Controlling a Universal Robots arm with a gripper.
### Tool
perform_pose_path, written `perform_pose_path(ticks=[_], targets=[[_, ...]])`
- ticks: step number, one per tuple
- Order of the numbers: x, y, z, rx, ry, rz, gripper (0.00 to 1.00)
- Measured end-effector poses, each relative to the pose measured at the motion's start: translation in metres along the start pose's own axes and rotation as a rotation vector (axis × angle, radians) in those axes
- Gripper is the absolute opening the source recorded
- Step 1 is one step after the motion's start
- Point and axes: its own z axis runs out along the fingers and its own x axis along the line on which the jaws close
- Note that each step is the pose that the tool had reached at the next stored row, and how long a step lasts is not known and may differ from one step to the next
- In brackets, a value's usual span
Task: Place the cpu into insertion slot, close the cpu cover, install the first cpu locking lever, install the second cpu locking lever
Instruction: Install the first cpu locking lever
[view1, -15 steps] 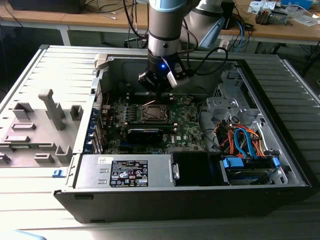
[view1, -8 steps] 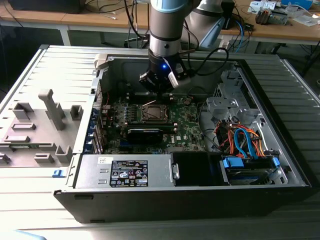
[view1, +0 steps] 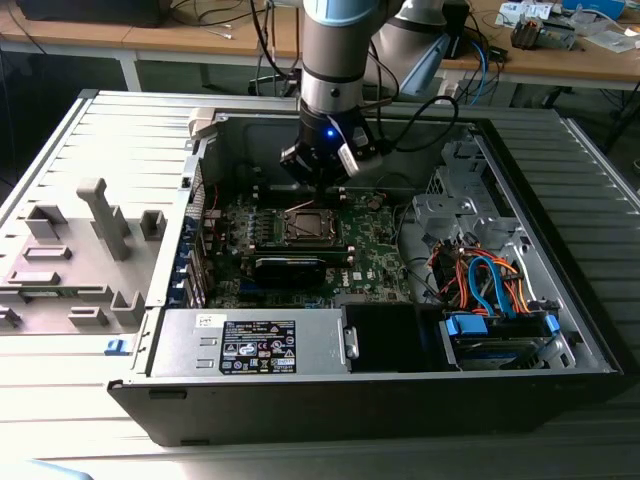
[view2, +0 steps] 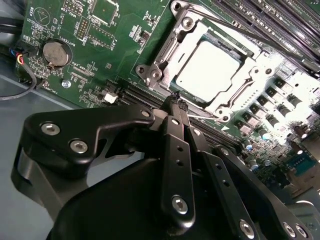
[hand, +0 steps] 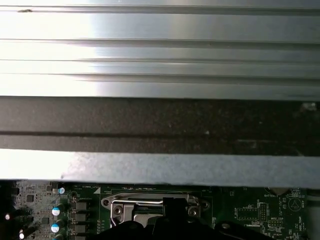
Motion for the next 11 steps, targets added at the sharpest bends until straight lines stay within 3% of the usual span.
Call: perform_pose_path(ticks=[11], targets=[[-0.0009, 0.0015, 0.0040, 0.0061, 0.0002, 0.000, 0.11]])
